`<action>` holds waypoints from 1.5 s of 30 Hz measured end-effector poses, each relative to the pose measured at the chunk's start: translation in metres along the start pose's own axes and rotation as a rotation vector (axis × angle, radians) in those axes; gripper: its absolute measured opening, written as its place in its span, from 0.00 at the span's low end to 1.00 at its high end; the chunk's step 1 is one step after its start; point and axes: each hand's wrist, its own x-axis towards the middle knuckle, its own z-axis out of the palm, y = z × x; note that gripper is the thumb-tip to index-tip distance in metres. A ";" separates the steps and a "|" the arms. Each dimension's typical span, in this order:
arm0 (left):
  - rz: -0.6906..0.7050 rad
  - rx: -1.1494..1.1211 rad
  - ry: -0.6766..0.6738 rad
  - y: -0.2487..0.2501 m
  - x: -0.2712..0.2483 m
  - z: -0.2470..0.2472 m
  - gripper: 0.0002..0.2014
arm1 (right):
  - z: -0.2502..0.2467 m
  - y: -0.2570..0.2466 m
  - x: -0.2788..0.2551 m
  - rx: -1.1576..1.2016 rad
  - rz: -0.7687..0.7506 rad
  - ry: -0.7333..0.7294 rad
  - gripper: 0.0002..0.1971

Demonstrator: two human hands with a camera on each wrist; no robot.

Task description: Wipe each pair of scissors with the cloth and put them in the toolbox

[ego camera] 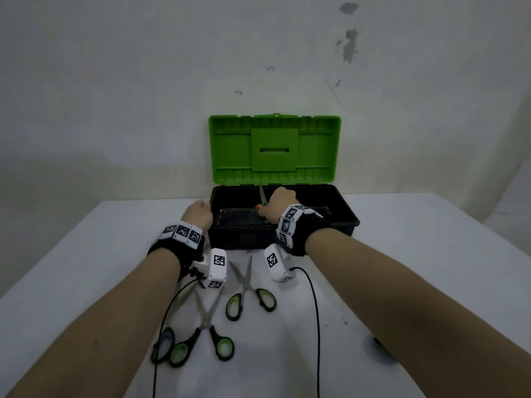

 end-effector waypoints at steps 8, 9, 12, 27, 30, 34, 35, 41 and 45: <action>0.022 -0.073 -0.023 -0.018 0.011 0.018 0.19 | 0.025 -0.020 0.019 -0.238 -0.003 -0.211 0.22; 0.032 -0.073 -0.030 -0.018 0.010 0.017 0.19 | 0.026 -0.021 0.021 -0.262 -0.017 -0.221 0.22; 0.039 -0.073 -0.037 -0.018 0.010 0.015 0.19 | 0.033 -0.031 0.029 -0.215 0.015 -0.250 0.21; -0.007 0.199 0.154 -0.008 -0.059 0.010 0.19 | -0.006 0.006 -0.026 0.042 -0.067 -0.065 0.17; 0.081 0.370 0.036 -0.007 -0.087 0.014 0.15 | -0.023 0.033 -0.051 0.115 -0.092 0.006 0.15; 0.078 0.529 -0.254 -0.008 -0.121 0.024 0.17 | -0.042 0.080 -0.082 0.139 -0.059 0.025 0.13; 0.063 0.569 -0.295 -0.009 -0.127 0.026 0.19 | -0.045 0.093 -0.088 0.129 -0.043 0.033 0.13; 0.107 0.795 -0.297 -0.005 -0.163 0.034 0.08 | -0.051 0.160 -0.115 -0.033 0.092 0.002 0.08; 0.080 0.838 -0.292 -0.003 -0.166 0.040 0.12 | -0.045 0.183 -0.118 -0.153 0.167 -0.072 0.13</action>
